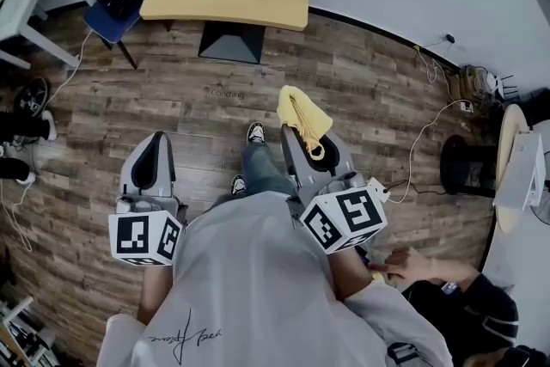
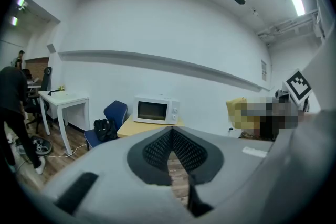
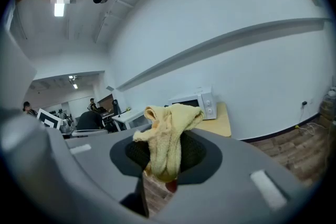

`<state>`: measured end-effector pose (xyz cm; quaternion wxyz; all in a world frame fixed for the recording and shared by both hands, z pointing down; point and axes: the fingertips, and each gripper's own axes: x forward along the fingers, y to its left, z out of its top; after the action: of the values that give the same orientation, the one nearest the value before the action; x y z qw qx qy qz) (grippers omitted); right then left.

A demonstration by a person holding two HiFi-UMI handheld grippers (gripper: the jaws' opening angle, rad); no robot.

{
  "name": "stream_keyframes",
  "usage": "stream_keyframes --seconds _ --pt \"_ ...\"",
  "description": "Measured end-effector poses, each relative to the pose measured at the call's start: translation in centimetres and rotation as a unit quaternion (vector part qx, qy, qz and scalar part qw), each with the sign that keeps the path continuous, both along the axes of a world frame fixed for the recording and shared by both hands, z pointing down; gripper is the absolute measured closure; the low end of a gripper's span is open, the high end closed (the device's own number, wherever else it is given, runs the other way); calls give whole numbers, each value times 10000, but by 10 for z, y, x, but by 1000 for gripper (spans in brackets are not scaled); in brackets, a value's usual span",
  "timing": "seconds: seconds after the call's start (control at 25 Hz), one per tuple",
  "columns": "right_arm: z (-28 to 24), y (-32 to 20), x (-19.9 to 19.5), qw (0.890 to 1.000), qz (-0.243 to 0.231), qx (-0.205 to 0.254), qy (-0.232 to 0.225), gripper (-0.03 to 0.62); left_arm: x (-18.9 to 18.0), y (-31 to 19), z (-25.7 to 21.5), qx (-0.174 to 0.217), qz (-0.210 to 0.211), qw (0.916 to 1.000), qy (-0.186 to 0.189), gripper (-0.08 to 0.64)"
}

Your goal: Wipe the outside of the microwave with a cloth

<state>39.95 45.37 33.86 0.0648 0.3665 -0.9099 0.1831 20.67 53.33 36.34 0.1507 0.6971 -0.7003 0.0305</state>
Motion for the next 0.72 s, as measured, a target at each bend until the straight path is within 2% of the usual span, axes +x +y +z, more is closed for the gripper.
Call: stream_keyframes --seconds 0.28,0.48,0.72 --pt "7 -40 -24 9997 -177 -131 -88 471 -22 -12 13 -222 -340 9991 74 565" --pt "-7 -115 -45 9997 -200 127 -6 471 -56 -80 -4 -12 -535 9986 0 565" --pt "1 -197 -73 9997 -201 21 114 471 -91 -170 -16 113 -530 9985 -81 565"
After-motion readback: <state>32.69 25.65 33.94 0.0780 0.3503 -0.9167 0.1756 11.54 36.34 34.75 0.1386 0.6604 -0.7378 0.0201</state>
